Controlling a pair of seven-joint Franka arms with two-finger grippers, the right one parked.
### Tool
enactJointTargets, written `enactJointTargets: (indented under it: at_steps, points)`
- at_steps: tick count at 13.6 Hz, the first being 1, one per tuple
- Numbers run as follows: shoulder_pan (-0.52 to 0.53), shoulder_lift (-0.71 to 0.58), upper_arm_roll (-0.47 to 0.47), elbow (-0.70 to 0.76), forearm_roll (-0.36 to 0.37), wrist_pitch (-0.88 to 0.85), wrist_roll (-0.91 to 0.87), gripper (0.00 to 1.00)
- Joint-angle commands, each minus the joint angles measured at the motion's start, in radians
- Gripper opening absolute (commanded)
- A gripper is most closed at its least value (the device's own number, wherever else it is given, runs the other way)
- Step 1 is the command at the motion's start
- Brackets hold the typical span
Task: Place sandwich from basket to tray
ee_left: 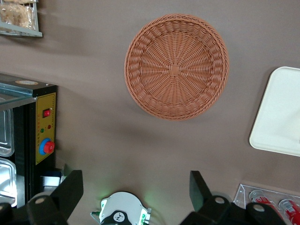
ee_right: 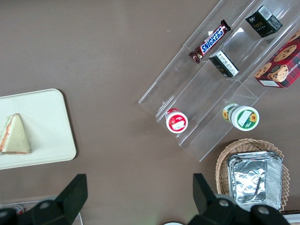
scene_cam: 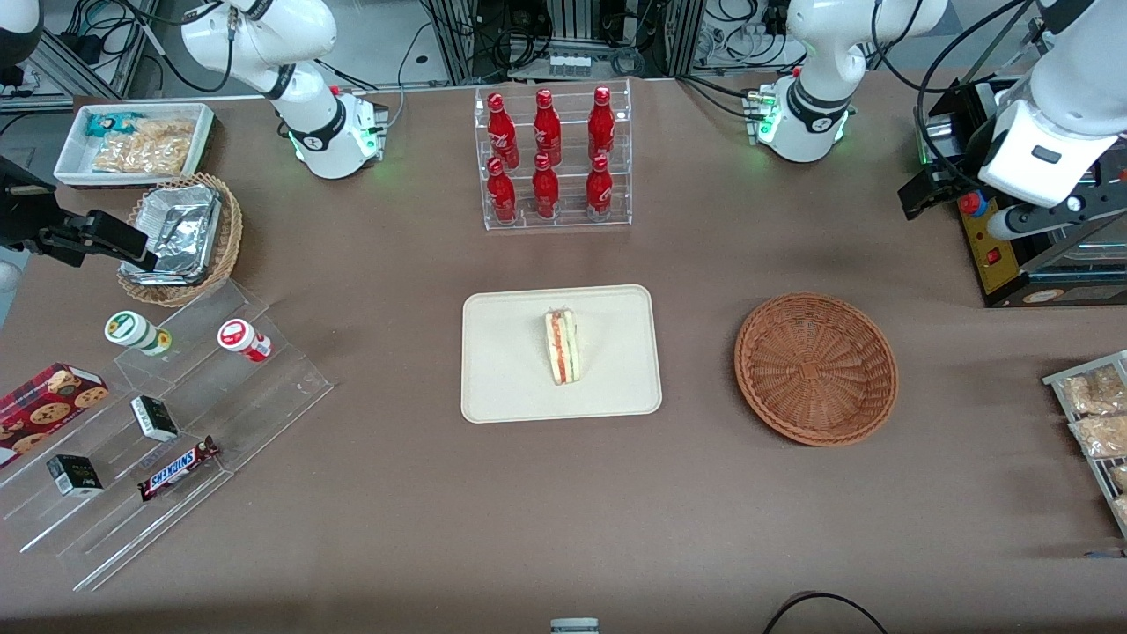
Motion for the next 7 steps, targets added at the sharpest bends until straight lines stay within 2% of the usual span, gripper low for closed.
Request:
enactJointTargets:
  at_steps: [1, 7]
  points:
    - [0.015, 0.048, 0.001, 0.062, -0.017, 0.015, 0.026, 1.0]
    - [0.017, 0.111, 0.042, 0.128, -0.017, 0.061, 0.19, 1.0]
